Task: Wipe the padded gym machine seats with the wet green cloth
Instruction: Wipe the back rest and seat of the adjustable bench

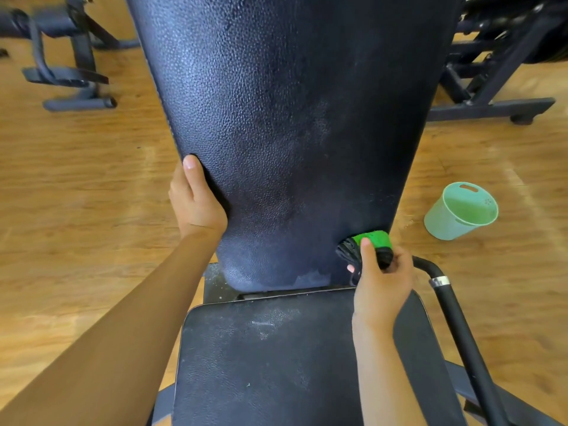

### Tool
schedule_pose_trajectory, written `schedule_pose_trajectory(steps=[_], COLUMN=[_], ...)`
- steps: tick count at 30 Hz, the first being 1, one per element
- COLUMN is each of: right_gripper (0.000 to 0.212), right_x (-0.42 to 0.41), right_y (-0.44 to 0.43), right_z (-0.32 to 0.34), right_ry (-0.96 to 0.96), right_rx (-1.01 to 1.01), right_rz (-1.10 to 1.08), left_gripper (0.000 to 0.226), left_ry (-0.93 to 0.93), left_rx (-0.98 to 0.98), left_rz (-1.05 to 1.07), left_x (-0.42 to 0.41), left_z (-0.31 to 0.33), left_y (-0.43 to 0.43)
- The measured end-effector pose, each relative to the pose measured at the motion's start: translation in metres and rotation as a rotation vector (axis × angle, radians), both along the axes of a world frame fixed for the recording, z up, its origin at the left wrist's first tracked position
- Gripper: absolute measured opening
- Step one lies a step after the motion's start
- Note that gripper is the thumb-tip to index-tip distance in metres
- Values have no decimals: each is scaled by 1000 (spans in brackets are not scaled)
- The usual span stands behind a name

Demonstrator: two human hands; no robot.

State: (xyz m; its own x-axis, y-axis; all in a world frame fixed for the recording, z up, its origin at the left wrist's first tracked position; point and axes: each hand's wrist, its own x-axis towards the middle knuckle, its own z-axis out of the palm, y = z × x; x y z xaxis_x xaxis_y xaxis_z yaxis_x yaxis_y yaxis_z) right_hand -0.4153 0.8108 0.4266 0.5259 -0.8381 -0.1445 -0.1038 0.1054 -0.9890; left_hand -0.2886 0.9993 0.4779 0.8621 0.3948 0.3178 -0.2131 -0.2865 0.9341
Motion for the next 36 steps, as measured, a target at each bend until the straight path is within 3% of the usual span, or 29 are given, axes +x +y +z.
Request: schedule_pose_trajectory(steps=[6, 11, 14, 17, 22, 26, 32, 36], right_gripper=[15, 14, 17, 19, 17, 17, 17, 19], right_x=[-17, -34, -34, -27, -5, -10, -32, -22], right_y=[14, 19, 21, 29, 55, 60, 74, 76], right_z=[-32, -64, -65, -49, -11, -22, -65, -55], right_ry=[82, 331, 386, 344, 99, 23, 337, 377], right_rx=[-41, -1, 8, 33, -26, -10, 72, 103], right_rz=[-37, -22, -15, -40, 15, 33, 28, -54], left_gripper=[52, 51, 50, 50, 52, 64, 49, 47], left_ry=[-30, -23, -38, -30, -30, -67, -70, -57], left_rx=[-11, -17, -20, -29, -27, -36, -26, -19], left_rz=[-12, -23, -38, -44, -62, -82, -95, -105], left_x=[1, 0, -1, -2, -1, 1, 1, 1], left_z=[-2, -1, 0, 1, -1, -6, -6, -6], left_y=[0, 0, 0, -1, 1, 3, 2, 3])
